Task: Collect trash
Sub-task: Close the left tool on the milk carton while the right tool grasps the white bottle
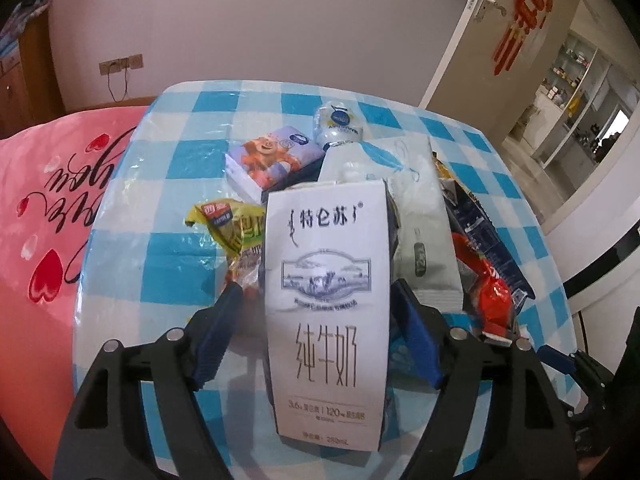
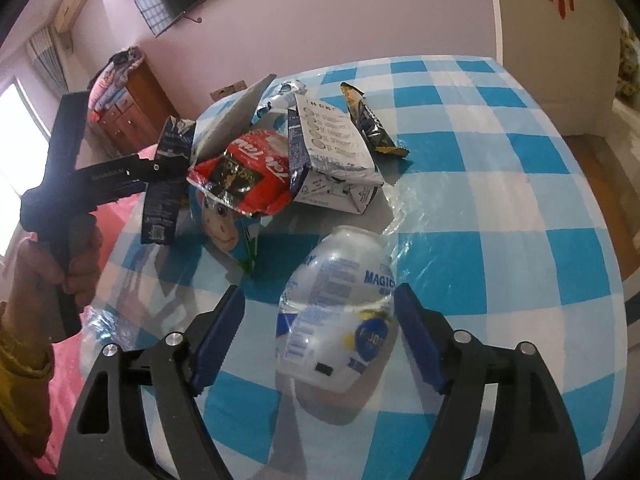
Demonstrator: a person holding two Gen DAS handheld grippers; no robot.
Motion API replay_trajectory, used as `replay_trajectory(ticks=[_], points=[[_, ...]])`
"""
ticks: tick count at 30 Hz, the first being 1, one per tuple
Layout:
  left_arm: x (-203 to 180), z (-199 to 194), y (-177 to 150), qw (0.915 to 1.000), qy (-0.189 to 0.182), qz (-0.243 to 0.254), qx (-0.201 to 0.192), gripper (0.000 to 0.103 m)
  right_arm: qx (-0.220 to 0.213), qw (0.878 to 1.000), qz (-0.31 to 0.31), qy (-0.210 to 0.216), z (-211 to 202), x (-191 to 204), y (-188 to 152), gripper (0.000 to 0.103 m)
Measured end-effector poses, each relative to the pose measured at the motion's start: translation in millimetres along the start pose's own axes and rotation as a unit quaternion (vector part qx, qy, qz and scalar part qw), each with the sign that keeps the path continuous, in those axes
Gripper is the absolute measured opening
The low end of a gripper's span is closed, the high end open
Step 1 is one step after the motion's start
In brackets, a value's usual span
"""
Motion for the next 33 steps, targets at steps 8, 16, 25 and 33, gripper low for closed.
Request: replay_trajectory(ticks=[8, 16, 25, 33], points=[[-4, -10, -17, 0.9996, 0.009, -0.022, -0.012, 0.065, 0.007, 1.000, 0.014, -0.024, 10, 4, -5, 0.077], [-8, -40, -45, 0.9981, 0.004, -0.045, -0.043, 0.065, -0.001, 0.997, -0.029, -0.078, 16, 18, -10, 0.053], [-5, -70, -85, 0.9967, 0.005, -0.057, -0.057, 0.065, -0.013, 0.995, -0.058, -0.084, 8, 20, -23, 0.045], [-1, -87, -101, 0.9954, -0.002, -0.060, -0.074, 0.065, -0.021, 0.995, -0.065, -0.066, -10, 28, -28, 0.044]])
Point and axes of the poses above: each gripper's, at about its wrist camera, not at the fingertips, and z roughly the way its jaws point, x to its left, y to its top, the point moved 1 cm from there along z, roughly the way its jaws point, and after that the axes turned 7 degrees about z, right-handed, at the moved point
